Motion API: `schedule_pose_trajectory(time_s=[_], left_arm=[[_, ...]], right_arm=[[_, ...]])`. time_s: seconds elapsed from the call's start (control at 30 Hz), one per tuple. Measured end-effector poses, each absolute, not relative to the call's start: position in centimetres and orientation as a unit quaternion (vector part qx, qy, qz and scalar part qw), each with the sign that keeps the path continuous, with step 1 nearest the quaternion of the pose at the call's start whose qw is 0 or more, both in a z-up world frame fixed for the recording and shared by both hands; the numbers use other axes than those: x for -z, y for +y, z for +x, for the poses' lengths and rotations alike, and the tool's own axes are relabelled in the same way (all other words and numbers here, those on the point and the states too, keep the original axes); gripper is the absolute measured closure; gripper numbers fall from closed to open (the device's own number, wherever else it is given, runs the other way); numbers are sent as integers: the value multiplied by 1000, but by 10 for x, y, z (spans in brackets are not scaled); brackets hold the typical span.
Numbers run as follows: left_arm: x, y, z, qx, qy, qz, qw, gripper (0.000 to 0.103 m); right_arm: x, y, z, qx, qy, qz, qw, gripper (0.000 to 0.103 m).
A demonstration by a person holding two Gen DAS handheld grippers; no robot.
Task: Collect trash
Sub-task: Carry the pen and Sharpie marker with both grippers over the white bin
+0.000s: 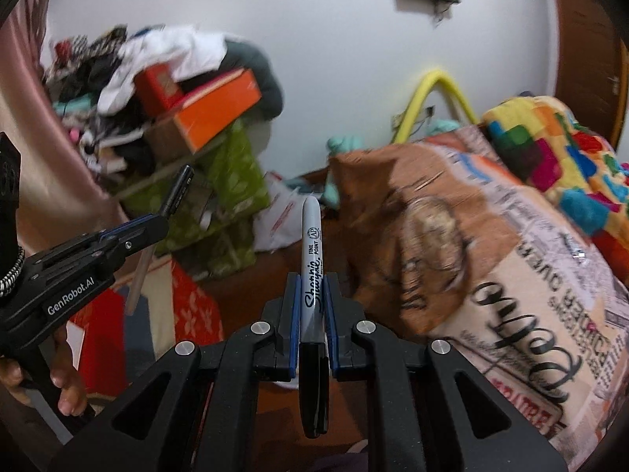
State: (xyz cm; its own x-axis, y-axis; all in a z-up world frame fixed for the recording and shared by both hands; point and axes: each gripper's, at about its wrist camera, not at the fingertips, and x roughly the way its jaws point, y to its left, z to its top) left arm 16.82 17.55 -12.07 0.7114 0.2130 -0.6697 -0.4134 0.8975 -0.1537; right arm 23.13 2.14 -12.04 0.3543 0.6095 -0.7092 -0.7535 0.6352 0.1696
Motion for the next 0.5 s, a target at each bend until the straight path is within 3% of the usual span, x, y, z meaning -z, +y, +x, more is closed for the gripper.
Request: schedule_pose_trajectory(time_s=[0.5], left_arm=[[259,233,150,-210,449,-259,829,96]], right_arm=[[223,109,245,-450,507,-156,718,92]])
